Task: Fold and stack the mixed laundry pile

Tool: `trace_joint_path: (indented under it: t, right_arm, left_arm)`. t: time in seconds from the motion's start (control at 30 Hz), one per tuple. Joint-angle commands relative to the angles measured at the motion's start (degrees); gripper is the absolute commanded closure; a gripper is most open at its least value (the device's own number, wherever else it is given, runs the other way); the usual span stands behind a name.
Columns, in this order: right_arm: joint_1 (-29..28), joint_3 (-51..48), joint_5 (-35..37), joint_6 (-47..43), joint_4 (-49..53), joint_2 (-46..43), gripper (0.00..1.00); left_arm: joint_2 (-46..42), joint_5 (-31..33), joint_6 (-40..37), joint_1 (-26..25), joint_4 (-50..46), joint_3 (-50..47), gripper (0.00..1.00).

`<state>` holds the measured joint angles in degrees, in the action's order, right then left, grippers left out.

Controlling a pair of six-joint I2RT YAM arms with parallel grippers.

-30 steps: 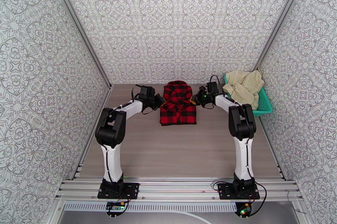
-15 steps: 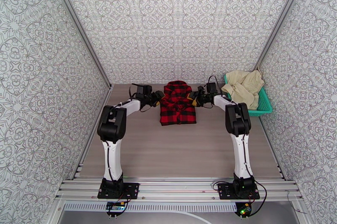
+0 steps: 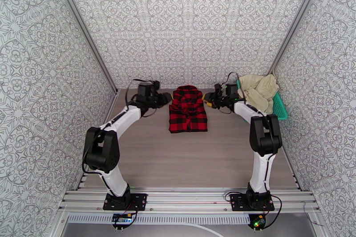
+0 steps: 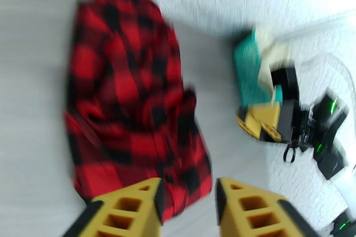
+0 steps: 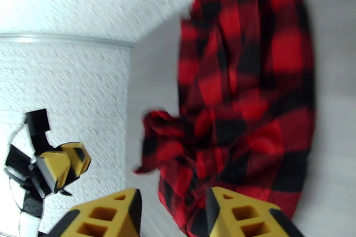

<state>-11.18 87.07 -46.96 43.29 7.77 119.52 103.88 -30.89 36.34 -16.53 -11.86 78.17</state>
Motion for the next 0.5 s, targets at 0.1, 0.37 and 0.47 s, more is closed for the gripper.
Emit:
trace_joint_path:
  t: [0.1,0.37,0.47]
  right_arm:
    - [-3.21,0.21,3.18,-3.03,3.06,4.72,0.58]
    - [-3.66,8.73,3.02,-0.77,-1.72,12.76,0.60]
    - [-3.58,12.69,3.10,1.74,-4.60,16.10,0.61]
  left_arm:
    - [5.01,1.63,-4.78,-2.70,-7.08,-0.48,0.72]
    - [13.88,1.07,-4.11,-2.59,3.33,6.28,0.67]
    - [20.23,1.40,-4.48,-1.80,4.57,11.85,0.64]
